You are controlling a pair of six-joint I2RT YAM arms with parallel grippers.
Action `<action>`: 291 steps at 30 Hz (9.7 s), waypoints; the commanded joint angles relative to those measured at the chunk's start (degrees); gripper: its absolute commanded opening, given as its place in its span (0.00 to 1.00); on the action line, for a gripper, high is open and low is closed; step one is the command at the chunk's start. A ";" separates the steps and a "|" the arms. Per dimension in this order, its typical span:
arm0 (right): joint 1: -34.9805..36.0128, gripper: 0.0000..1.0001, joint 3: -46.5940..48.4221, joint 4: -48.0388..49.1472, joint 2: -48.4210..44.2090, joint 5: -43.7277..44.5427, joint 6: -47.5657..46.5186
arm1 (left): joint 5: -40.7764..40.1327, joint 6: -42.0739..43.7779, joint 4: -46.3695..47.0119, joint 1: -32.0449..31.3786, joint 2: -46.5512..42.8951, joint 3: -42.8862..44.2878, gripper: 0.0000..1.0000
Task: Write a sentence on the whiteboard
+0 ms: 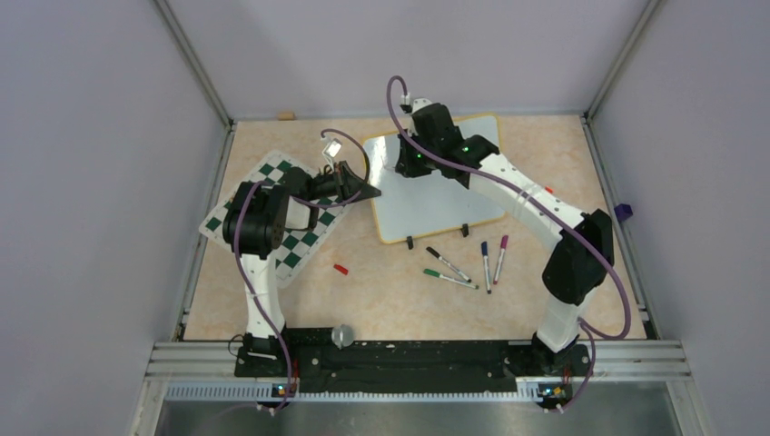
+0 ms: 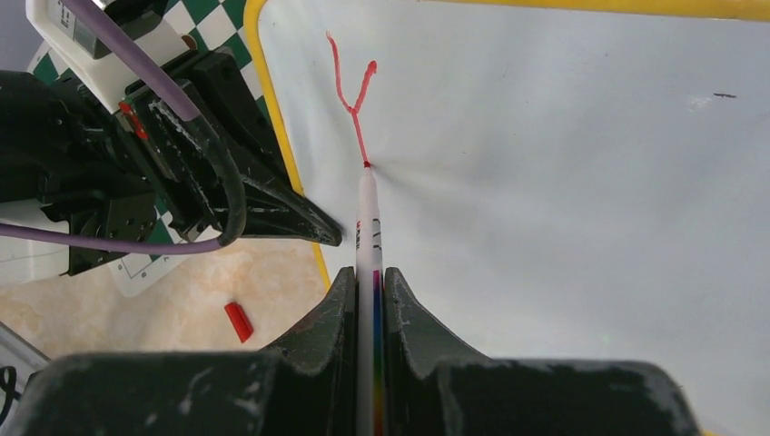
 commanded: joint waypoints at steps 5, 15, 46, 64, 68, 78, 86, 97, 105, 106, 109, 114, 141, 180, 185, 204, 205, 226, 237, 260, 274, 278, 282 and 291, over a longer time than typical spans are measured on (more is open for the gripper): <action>-0.93 0.00 2.19 2.64 -4.51 -1.05 -0.63 | 6.11 0.56 6.27 -1.46 -2.42 -0.59 0.00; -2.68 0.00 2.11 2.84 -5.97 -0.25 -0.75 | 6.14 0.64 6.29 -1.46 -2.54 -0.64 0.00; -2.46 0.00 7.08 1.68 -0.66 -2.86 -2.86 | 6.11 0.99 6.29 -1.46 -2.90 -0.99 0.00; -2.35 0.00 5.48 -0.25 -0.40 -1.65 -2.25 | 6.08 1.16 6.29 -1.46 -2.98 -1.16 0.00; -2.31 0.00 5.19 -0.27 -0.38 -1.65 -2.22 | 6.08 1.18 6.29 -1.46 -3.03 -1.16 0.00; -2.30 0.00 5.96 -0.69 0.66 -0.28 -2.47 | 6.07 1.08 6.29 -1.46 -2.97 -1.07 0.00; -2.31 0.00 7.10 -1.42 1.71 0.86 -2.50 | 5.99 1.17 6.29 -1.46 -2.99 -1.16 0.00; -2.36 0.00 8.54 -1.46 3.09 -0.78 -2.72 | 6.06 1.32 6.27 -1.46 -3.15 -1.34 0.00; -2.18 0.00 6.65 -1.55 2.52 -1.16 -2.22 | 6.22 1.27 6.29 -1.46 -3.09 -1.16 0.00; -2.10 0.00 6.21 -1.51 2.28 -1.17 -2.14 | 6.20 1.26 6.29 -1.42 -3.08 -1.16 0.00; -1.96 0.00 5.14 -1.63 1.72 -1.21 -2.00 | 6.16 1.17 6.29 -1.46 -2.95 -1.12 0.00; -1.87 0.00 3.41 -1.89 0.73 -1.19 -1.77 | 6.23 1.08 6.29 -1.46 -2.87 -0.99 0.00; -1.91 0.00 10.95 -4.62 3.34 6.26 -3.33 | 6.37 1.17 6.29 -1.46 -3.07 -1.16 0.00; -5.51 0.00 2.26 3.88 -5.35 -5.15 0.29 | 6.50 1.08 6.29 -1.37 -3.02 -0.94 0.00; -5.48 0.00 1.19 3.50 -5.92 -4.19 0.10 | 6.42 1.14 6.28 -1.37 -3.01 -0.99 0.00; -5.50 0.00 1.92 1.53 -3.12 -2.35 -0.49 | 6.46 1.07 6.29 -1.37 -2.91 -0.90 0.00; -5.47 0.00 1.81 1.45 -3.06 -2.26 -0.49 | 6.50 1.08 6.29 -1.39 -2.95 -0.90 0.00; -5.52 0.00 -0.53 1.35 -2.55 -1.74 0.17 | 6.47 1.17 6.29 -1.37 -3.11 -0.99 0.00; -5.52 0.00 -3.45 1.53 -4.12 -1.89 1.25 | 6.40 1.08 6.29 -1.38 -2.94 -0.99 0.00; -5.61 0.00 0.55 -1.41 -2.51 4.13 0.87 | 6.50 1.09 6.29 -1.38 -2.98 -0.99 0.00; -5.78 0.00 6.19 -1.55 0.60 3.62 0.37 | 6.58 1.20 6.29 -1.37 -2.93 -0.99 0.00; -5.78 0.00 6.10 -1.66 0.69 3.55 0.35 | 6.60 1.08 6.29 -1.39 -2.98 -0.90 0.00; -5.78 0.00 4.98 -2.07 0.12 3.24 0.56 | 6.67 1.08 6.29 -1.37 -3.00 -0.81 0.00; -5.78 0.00 -1.30 -1.42 -3.18 2.57 0.98 | 6.59 1.06 6.29 -1.42 -2.94 -0.79 0.00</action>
